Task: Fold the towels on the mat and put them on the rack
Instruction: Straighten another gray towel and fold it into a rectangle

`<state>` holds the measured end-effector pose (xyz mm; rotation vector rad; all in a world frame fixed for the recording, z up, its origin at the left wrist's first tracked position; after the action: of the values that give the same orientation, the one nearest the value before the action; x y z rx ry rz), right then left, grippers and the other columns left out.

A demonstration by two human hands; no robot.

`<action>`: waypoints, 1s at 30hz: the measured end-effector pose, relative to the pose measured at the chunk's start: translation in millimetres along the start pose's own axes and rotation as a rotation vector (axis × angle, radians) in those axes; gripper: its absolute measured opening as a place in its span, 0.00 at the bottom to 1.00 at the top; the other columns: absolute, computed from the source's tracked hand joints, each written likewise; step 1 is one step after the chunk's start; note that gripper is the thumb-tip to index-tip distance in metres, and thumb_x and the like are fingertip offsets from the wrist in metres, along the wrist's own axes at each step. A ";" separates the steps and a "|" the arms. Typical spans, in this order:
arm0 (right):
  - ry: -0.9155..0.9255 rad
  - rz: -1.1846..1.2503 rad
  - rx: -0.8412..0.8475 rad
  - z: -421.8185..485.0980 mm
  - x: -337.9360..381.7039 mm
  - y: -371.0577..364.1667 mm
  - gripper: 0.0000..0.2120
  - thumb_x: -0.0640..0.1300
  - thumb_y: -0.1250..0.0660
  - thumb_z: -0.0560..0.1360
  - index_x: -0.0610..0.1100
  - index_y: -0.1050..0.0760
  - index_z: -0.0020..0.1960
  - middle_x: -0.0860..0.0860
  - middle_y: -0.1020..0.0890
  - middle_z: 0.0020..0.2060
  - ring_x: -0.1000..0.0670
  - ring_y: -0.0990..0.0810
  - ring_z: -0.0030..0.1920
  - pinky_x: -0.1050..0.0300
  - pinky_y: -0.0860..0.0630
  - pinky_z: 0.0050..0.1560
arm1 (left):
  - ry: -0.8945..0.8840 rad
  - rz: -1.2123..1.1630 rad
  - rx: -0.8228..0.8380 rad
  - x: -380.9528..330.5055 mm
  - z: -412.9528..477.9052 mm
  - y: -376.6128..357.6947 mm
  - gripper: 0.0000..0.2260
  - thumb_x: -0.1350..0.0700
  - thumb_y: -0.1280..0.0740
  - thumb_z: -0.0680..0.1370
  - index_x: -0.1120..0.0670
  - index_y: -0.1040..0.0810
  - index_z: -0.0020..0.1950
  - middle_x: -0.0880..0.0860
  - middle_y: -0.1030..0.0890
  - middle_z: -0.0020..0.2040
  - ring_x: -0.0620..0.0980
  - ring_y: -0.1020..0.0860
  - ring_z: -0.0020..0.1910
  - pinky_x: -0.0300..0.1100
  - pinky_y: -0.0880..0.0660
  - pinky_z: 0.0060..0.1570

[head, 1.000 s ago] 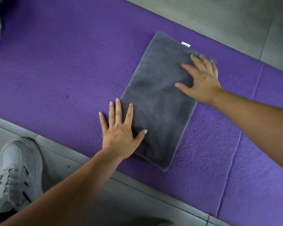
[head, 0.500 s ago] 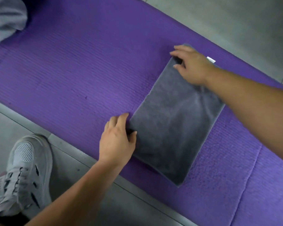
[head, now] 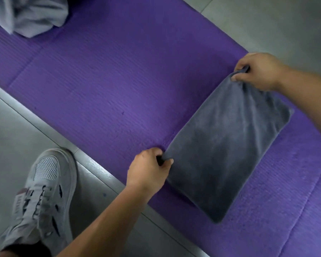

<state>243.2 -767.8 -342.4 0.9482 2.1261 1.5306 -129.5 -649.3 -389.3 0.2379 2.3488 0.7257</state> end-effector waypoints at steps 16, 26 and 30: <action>-0.310 0.595 -0.542 10.2 11.2 37.5 0.31 0.66 0.39 0.73 0.37 0.19 0.43 0.40 0.19 0.39 0.50 0.25 0.38 0.51 0.26 0.42 | -0.319 -0.708 -0.198 -28.8 24.8 94.0 0.05 0.59 0.25 0.76 0.53 0.19 0.43 0.47 0.18 0.64 0.38 0.24 0.67 0.41 0.22 0.61; -0.470 0.729 -0.516 -65.5 -37.1 -31.0 0.06 0.49 0.28 0.74 0.49 0.18 0.49 0.53 0.17 0.45 0.64 0.22 0.41 0.69 0.24 0.50 | -0.653 0.005 -0.117 -15.2 -4.4 22.5 0.09 0.53 0.23 0.73 0.50 0.23 0.42 0.50 0.28 0.75 0.45 0.39 0.79 0.54 0.42 0.78; -0.412 0.586 -0.412 -63.6 -30.5 -46.5 0.12 0.45 0.28 0.74 0.48 0.19 0.58 0.47 0.22 0.61 0.59 0.26 0.56 0.82 0.36 0.54 | -0.663 0.197 -0.170 -14.3 -5.1 3.2 0.06 0.49 0.27 0.76 0.49 0.21 0.46 0.53 0.31 0.77 0.51 0.41 0.81 0.56 0.43 0.78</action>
<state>210.5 -842.0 -366.2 1.6366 1.2379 1.7339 -121.9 -653.8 -376.6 0.5478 1.6416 0.7879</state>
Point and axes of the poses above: each hand's wrist, its own z-axis towards the middle knuckle, its own y-axis out of the back of the hand, x = y × z, the point moved 6 cm from there along z, towards the middle knuckle
